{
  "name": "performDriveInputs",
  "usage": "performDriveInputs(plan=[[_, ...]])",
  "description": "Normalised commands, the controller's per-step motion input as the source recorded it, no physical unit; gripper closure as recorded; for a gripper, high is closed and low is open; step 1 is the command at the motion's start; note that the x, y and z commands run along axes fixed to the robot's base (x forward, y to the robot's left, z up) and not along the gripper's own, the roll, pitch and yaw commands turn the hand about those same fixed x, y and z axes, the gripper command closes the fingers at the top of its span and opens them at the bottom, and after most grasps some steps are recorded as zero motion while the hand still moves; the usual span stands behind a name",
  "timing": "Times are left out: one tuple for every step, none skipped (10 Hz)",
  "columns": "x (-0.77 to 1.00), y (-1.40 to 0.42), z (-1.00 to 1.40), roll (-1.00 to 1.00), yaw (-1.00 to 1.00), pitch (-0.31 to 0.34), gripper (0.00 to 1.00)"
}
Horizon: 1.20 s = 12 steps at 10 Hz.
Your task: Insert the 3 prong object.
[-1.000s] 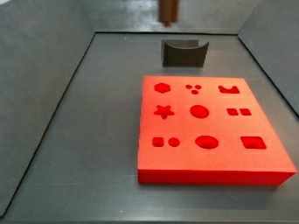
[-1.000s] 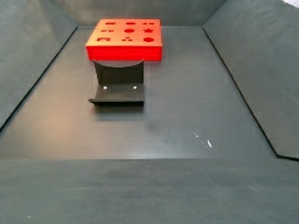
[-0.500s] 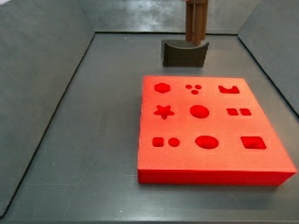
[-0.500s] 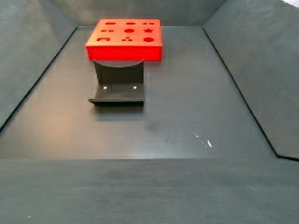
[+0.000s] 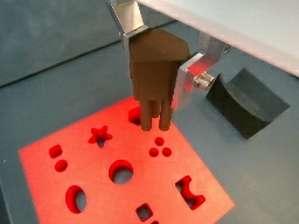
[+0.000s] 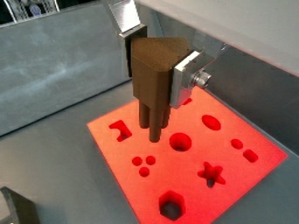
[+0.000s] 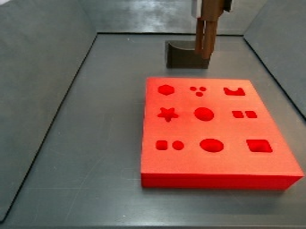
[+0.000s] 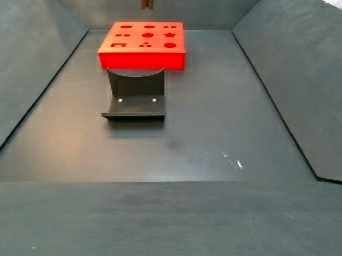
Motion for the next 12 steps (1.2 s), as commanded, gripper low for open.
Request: performDriveInputs(plan=[[0.63, -0.16, -0.17, 0.32, 0.00, 0.423, 1.00], [0.69, -0.19, -0.24, 0.26, 0.00, 0.420, 1.00], [0.71, -0.13, -0.51, 0.05, -0.01, 0.356, 1.00], [0.75, 0.07, -0.76, 0.00, -0.01, 0.243, 1.00], [0.65, 0.33, -0.77, -0.03, 0.00, 0.189, 1.00], [0.52, 0.39, -0.55, -0.02, 0.13, 0.167, 1.00], [0.58, 0.20, -0.33, 0.02, 0.10, 0.193, 1.00], [0.48, 0.09, -0.35, 0.00, 0.04, 0.149, 1.00], [0.42, 0.07, -0.36, -0.07, 0.04, 0.084, 1.00], [0.09, 0.06, -0.26, -0.06, 0.01, 0.010, 1.00], [0.00, 0.09, -0.22, -0.11, 0.00, 0.000, 1.00], [0.00, 0.00, -0.09, -0.16, 0.07, 0.000, 1.00]])
